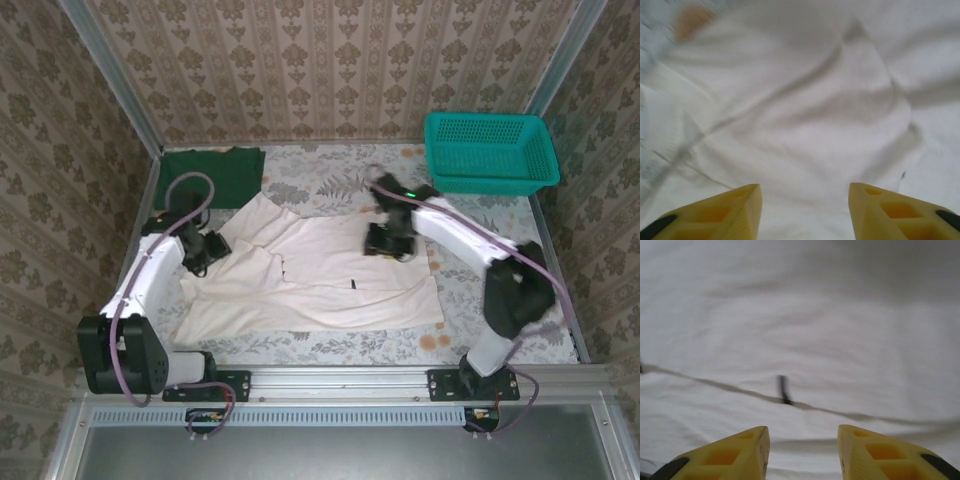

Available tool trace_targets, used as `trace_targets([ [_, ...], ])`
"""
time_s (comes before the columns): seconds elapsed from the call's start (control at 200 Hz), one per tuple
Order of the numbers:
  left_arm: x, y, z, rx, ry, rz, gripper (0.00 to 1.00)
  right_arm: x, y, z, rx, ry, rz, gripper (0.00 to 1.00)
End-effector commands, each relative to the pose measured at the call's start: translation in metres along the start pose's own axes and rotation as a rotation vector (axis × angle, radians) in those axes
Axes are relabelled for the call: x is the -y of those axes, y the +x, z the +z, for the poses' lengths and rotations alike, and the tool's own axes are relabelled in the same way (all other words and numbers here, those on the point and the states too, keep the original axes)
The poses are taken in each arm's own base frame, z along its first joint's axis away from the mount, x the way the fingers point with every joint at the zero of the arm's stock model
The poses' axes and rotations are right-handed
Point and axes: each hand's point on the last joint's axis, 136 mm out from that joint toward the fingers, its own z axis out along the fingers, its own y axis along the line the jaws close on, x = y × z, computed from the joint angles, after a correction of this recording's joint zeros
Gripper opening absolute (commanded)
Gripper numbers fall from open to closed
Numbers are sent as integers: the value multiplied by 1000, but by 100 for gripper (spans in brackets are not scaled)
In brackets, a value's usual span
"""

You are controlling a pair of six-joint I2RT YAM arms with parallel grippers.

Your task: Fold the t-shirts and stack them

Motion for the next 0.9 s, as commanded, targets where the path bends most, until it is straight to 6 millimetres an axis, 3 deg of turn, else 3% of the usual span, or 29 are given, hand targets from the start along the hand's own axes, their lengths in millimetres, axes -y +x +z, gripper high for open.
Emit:
trace_targets([
  [0.0,-9,54,11,-176,-34,40,45,13,12,9,15,-168,151,37],
  [0.13,-16,89,25,-264,-65,27,43,52,40,19,-22,-147,250,30],
  [0.205,-31,102,37,-294,-123,-18,41,66,53,23,-25,-127,301,27],
  [0.475,-68,120,67,-352,-275,-92,40,106,99,43,-47,-38,535,30],
  [0.725,-88,124,63,-373,-391,-103,40,137,145,54,-159,100,639,33],
  [0.895,-100,126,53,-403,-496,-127,32,134,156,54,-191,89,662,29],
])
